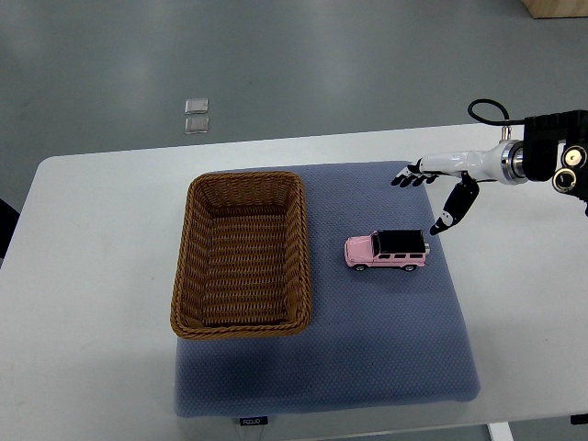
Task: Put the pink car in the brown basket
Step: 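Lower the right hand and grasp the pink car by its roof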
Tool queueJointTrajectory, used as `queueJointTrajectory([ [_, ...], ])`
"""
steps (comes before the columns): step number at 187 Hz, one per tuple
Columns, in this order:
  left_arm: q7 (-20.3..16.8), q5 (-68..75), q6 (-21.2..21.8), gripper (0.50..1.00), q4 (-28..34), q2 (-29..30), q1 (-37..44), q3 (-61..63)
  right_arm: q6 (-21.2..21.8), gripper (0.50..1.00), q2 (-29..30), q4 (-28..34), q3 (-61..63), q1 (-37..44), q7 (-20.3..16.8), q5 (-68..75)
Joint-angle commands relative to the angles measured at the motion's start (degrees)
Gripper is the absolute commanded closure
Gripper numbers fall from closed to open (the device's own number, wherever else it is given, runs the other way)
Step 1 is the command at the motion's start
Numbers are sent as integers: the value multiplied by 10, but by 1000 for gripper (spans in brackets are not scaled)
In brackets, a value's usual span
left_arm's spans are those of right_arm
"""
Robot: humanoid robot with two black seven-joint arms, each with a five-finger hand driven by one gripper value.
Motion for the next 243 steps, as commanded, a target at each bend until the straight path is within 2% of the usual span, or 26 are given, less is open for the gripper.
queueJointTrajectory([
  [1, 0, 0, 0, 500, 0, 0, 0, 0, 0, 591, 11, 0, -5, -1, -3, 1],
  [41, 0, 0, 0, 500, 0, 0, 0, 0, 18, 591, 37, 11, -6, 0, -3, 3],
  [64, 0, 0, 0, 500, 0, 0, 0, 0, 10, 591, 63, 13, -6, -3, -5, 1],
  [104, 0, 0, 0, 500, 0, 0, 0, 0, -8, 593, 79, 5, -10, -9, -26, 4],
  [135, 0, 0, 1, 500, 0, 0, 0, 0, -25, 595, 73, 3, -27, -10, -72, 12],
  [164, 0, 0, 0, 500, 0, 0, 0, 0, -26, 597, 67, 5, -27, -12, -88, 33],
  [216, 0, 0, 0, 500, 0, 0, 0, 0, -39, 605, 88, 11, -27, -30, -88, 35],
  [243, 0, 0, 0, 500, 0, 0, 0, 0, -49, 640, 96, 9, -27, -36, -88, 32],
])
